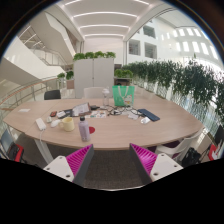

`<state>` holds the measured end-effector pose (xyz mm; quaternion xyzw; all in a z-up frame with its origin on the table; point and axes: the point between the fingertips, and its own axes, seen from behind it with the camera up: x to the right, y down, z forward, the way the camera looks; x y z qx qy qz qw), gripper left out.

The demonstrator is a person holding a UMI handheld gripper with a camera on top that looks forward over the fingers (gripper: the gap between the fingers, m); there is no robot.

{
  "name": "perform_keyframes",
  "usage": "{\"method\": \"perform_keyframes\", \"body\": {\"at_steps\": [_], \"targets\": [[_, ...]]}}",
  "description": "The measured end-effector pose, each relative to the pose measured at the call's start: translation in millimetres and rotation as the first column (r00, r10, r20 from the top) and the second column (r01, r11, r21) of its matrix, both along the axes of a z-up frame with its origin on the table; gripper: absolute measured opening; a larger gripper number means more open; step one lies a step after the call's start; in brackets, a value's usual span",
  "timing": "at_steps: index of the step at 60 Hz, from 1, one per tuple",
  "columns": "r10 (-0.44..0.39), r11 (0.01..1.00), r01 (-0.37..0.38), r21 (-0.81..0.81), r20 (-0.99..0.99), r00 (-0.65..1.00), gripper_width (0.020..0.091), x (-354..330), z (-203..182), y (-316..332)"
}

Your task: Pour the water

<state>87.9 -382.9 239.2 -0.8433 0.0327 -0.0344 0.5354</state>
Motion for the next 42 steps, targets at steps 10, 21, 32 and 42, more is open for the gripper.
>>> {"method": "perform_keyframes", "body": {"at_steps": [10,21,32,42], "targets": [[0.085,0.986,-0.085,0.144,0.007,0.996,0.0825,-56,-1,7],[0.17,0.966,-0.167,0.196,0.004,0.985,0.0831,-109,-54,81],[0.181,0.953,-0.177,0.246,0.005,0.983,0.0829,-141,-126,207],[0.13,0.96,-0.121,0.252,-0.017,0.991,0.0829,-151,-160,307]]}}
